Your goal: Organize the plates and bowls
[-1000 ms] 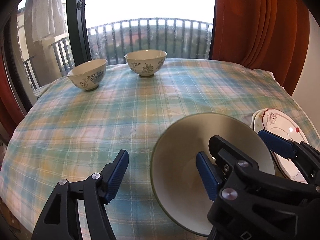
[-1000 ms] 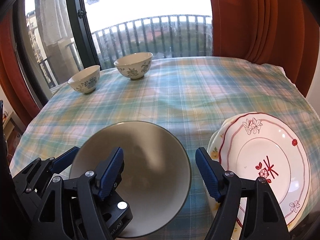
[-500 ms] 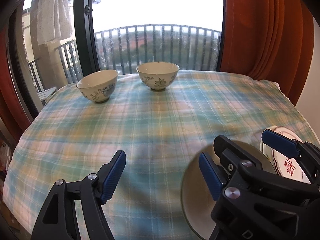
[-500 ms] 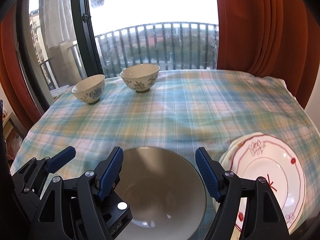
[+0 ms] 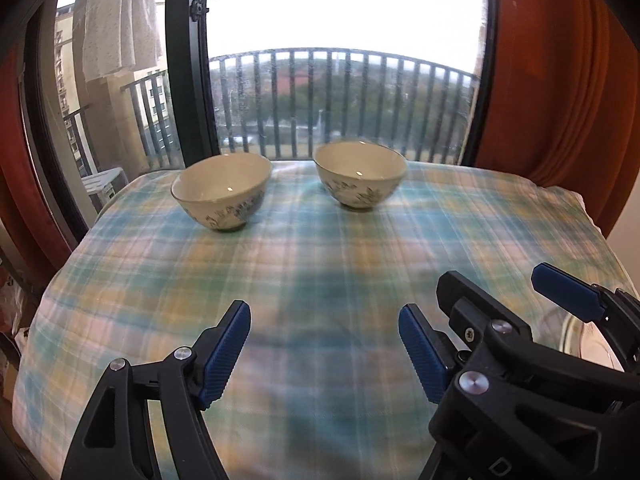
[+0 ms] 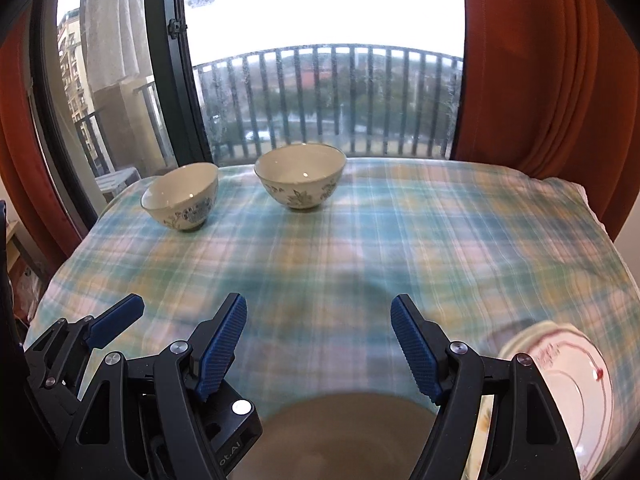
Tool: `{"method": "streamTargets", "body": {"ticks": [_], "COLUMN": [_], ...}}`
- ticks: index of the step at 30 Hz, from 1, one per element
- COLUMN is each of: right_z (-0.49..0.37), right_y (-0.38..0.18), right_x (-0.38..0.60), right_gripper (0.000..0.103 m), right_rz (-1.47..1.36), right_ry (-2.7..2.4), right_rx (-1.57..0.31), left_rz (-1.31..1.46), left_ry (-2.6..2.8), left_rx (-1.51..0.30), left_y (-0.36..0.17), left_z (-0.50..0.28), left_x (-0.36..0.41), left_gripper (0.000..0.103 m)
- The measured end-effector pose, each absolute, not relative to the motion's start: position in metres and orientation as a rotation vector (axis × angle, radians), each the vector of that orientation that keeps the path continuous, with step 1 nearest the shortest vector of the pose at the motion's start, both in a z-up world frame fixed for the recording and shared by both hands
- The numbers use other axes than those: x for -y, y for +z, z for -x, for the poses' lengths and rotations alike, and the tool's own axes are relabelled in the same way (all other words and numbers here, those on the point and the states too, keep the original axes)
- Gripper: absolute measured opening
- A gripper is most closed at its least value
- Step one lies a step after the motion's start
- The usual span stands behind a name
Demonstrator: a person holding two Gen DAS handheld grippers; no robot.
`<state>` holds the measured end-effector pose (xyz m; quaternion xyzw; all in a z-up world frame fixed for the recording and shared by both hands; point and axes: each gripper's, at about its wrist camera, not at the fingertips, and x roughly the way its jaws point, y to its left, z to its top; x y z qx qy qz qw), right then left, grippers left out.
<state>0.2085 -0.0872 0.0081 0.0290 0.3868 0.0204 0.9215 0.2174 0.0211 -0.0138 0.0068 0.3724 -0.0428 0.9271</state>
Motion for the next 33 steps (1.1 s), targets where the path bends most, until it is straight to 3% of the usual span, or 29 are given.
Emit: {"method": "streamTargets", "body": {"ticks": [14, 18, 33], "right_z": [-0.273, -0.291, -0.366], "right_y": [0.034, 0.038, 0.009], "right_x": [0.046, 0.03, -0.028], "right_gripper": [0.078, 0.082, 0.091], "right_rz": [-0.033, -0.035, -0.072], "right_ry": [0.042, 0.04, 0.09], "right_rx": [-0.776, -0.762, -0.778], "left_rz": [0.009, -0.004, -0.039], "left_ry": [-0.058, -0.008, 0.062], "left_rx": [-0.741, -0.723, -0.743], "left_y": [0.012, 0.016, -0.009], "left_z": [-0.276, -0.292, -0.358], "left_x": [-0.064, -0.081, -0.135], "left_gripper": [0.079, 0.084, 0.09]}}
